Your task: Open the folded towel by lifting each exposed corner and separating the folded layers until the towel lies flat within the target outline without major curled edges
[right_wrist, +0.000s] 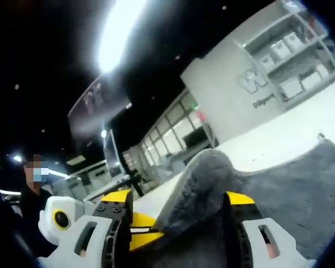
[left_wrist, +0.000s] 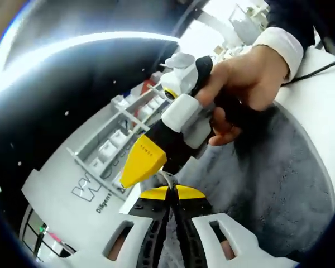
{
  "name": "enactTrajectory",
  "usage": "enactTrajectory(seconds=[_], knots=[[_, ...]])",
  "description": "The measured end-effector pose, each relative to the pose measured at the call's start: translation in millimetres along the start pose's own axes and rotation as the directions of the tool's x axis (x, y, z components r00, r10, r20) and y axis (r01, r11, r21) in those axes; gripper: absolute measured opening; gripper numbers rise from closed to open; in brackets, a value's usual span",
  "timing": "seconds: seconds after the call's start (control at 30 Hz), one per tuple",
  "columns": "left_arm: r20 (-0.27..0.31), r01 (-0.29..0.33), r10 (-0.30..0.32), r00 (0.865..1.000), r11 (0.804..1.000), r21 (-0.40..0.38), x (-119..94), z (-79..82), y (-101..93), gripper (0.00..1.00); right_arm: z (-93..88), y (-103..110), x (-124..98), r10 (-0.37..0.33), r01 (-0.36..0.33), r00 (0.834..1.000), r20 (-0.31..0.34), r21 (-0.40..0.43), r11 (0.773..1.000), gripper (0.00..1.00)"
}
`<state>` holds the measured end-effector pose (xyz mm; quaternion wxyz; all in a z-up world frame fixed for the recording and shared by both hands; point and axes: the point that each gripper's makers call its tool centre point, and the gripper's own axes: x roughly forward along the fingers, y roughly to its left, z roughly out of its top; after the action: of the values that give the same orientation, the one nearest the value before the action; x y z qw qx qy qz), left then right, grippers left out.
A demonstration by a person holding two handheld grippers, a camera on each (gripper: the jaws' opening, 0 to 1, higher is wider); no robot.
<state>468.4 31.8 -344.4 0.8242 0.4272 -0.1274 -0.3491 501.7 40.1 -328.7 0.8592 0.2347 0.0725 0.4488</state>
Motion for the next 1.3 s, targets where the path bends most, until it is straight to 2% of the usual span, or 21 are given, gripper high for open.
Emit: enactTrajectory(seconds=[0.07, 0.17, 0.23, 0.27, 0.4, 0.47, 0.6, 0.67, 0.8, 0.87, 1.17, 1.3], knots=[[-0.013, -0.013, 0.013, 1.000, 0.999, 0.033, -1, -2.4, 2.0, 0.02, -0.8, -1, 0, -0.001, 0.001, 1.000, 0.000, -0.005, 1.000, 0.61], [-0.017, -0.018, 0.019, 1.000, 0.999, 0.040, -2, -2.5, 3.2, 0.02, -2.4, -2, 0, -0.002, 0.002, 1.000, -0.007, -0.005, 1.000, 0.61], [-0.020, -0.026, 0.028, 0.999, 0.997, 0.070, -1, -1.5, 3.2, 0.02, -1.4, -2, 0, 0.001, -0.001, 1.000, -0.005, 0.001, 1.000, 0.60], [-0.028, -0.029, 0.033, 0.999, 0.993, 0.110, -2, -2.0, 3.2, 0.02, -0.1, -2, -1, 0.000, 0.000, 1.000, 0.000, 0.003, 1.000, 0.60], [-0.033, -0.024, 0.028, 0.999, 0.994, 0.106, -1, -2.3, 2.3, 0.02, 4.3, -7, -4, -0.014, 0.014, 1.000, 0.014, 0.018, 1.000, 0.56], [-0.048, -0.030, 0.038, 0.998, 0.987, 0.156, -2, -2.4, 2.9, 0.02, 1.5, -11, -5, -0.028, 0.028, 1.000, 0.002, 0.026, 0.999, 0.52], [-0.044, -0.026, 0.033, 0.998, 0.989, 0.145, -1, -0.2, 1.2, 0.02, 0.8, -14, -5, -0.033, 0.033, 0.999, 0.001, 0.058, 0.998, 0.51], [-0.060, -0.021, 0.032, 0.998, 0.984, 0.178, -1, -2.4, -1.6, 0.02, 2.3, -13, -6, -0.032, 0.032, 0.999, 0.006, 0.055, 0.998, 0.50], [-0.064, -0.014, 0.026, 0.998, 0.982, 0.188, 0, -2.4, -4.4, 0.02, 1.9, -12, -5, -0.033, 0.033, 0.999, 0.004, 0.050, 0.998, 0.48], [-0.071, -0.001, 0.016, 0.997, 0.979, 0.205, 0, -1.5, -8.3, 0.02, -4.1, -13, -4, -0.035, 0.036, 0.999, -0.013, 0.070, 0.997, 0.46], [-0.097, 0.024, -0.004, 0.995, 0.979, 0.203, 4, -2.5, -15.9, 0.03, -10.3, -16, -5, -0.045, 0.048, 0.999, -0.030, 0.122, 0.991, 0.35], [-0.091, 0.037, -0.019, 0.996, 0.979, 0.200, 4, -0.1, -20.4, 0.03, -10.7, -19, -5, -0.061, 0.064, 0.998, -0.031, 0.118, 0.991, 0.23]])
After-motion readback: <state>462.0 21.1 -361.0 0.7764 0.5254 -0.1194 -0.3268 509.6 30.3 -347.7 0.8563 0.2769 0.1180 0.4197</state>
